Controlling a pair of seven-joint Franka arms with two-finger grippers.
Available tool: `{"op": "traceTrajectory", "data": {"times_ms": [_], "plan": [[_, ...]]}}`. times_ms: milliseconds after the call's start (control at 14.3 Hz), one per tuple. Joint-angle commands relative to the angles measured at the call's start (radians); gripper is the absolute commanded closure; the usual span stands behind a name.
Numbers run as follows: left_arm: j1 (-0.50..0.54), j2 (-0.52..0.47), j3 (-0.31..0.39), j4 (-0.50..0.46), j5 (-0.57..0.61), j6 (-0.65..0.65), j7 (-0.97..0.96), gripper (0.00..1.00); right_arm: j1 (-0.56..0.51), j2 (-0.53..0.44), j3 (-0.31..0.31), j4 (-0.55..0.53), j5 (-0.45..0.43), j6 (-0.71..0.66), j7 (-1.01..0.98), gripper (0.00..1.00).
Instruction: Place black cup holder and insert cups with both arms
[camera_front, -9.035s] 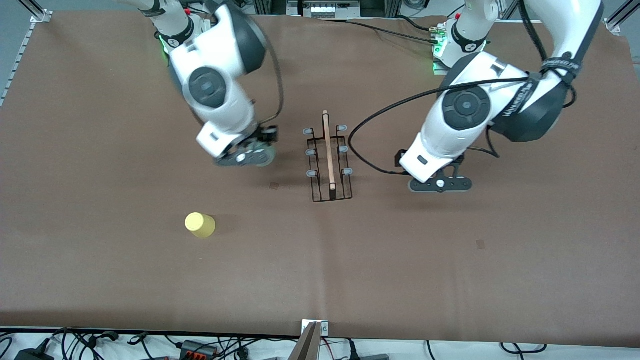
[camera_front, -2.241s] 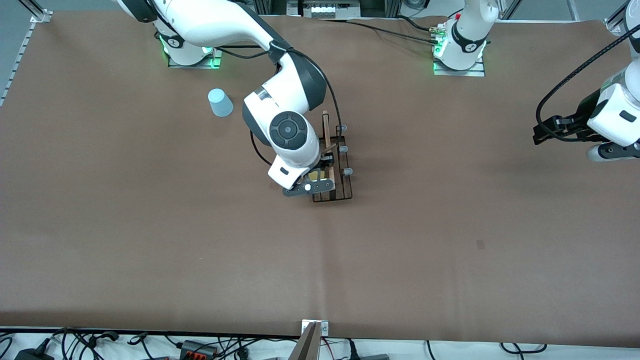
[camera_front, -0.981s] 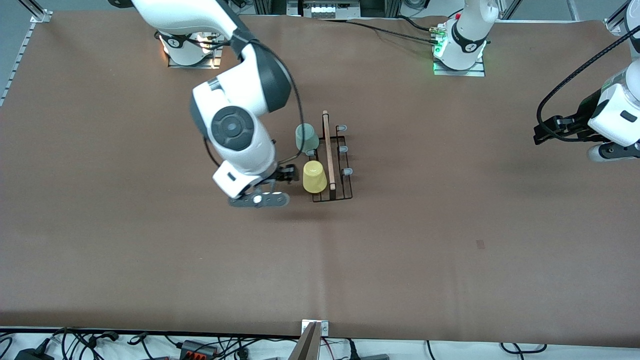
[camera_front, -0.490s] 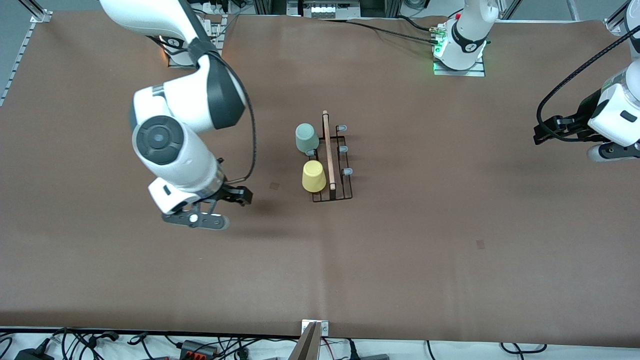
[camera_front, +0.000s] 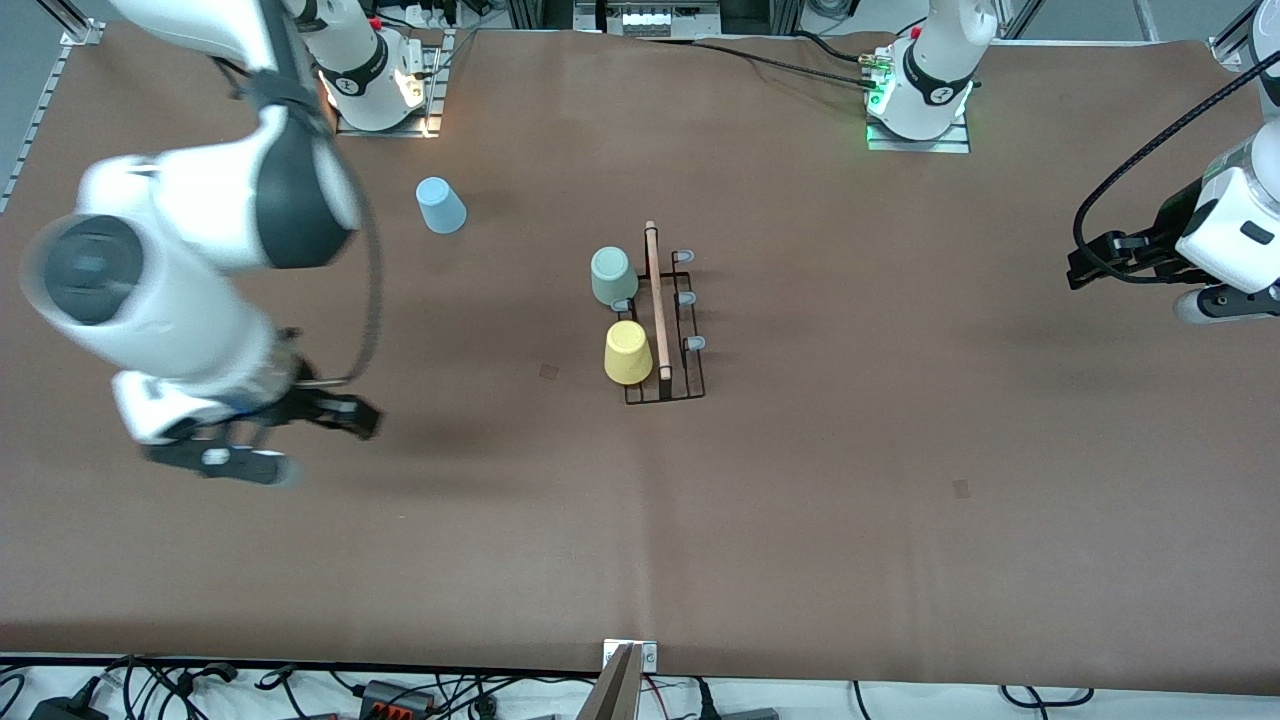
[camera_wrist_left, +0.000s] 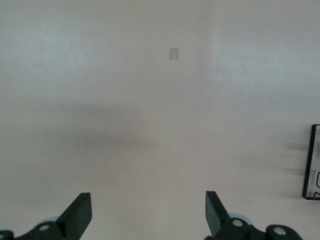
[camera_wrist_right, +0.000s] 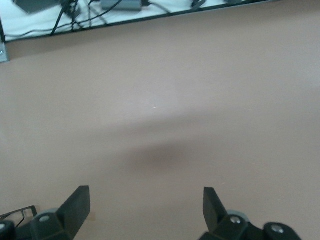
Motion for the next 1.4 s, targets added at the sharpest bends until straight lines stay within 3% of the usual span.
{"op": "traceTrajectory", "data": {"times_ms": [0, 280, 420, 700, 840, 981, 1191, 1331], "plan": [[0.005, -0.022, 0.002, -0.021, -0.028, 0.006, 0.022, 0.0, -0.174, -0.148, 0.149, -0.153, -0.01, 0.005, -0.096, 0.0], [0.007, -0.022, 0.002, -0.021, -0.028, 0.006, 0.022, 0.0, -0.356, -0.258, 0.248, -0.234, -0.038, -0.009, -0.257, 0.0], [0.007, -0.022, 0.002, -0.021, -0.028, 0.006, 0.022, 0.0, -0.415, -0.294, 0.264, -0.265, -0.038, -0.017, -0.305, 0.0], [0.008, -0.022, 0.002, -0.021, -0.028, 0.005, 0.022, 0.0, -0.438, -0.317, 0.273, -0.287, -0.048, -0.049, -0.35, 0.0], [0.008, -0.022, 0.002, -0.021, -0.028, 0.005, 0.022, 0.0, -0.432, -0.331, 0.275, -0.304, -0.094, -0.058, -0.353, 0.0], [0.008, -0.022, 0.002, -0.021, -0.028, 0.005, 0.022, 0.0, -0.421, -0.392, 0.275, -0.391, -0.114, -0.035, -0.348, 0.0], [0.008, -0.022, 0.002, -0.021, -0.028, 0.006, 0.022, 0.0, -0.42, -0.542, 0.276, -0.619, -0.116, 0.076, -0.353, 0.0], [0.008, -0.022, 0.002, -0.021, -0.028, 0.005, 0.022, 0.0, -0.421, -0.593, 0.276, -0.679, -0.116, 0.074, -0.353, 0.0]]}}
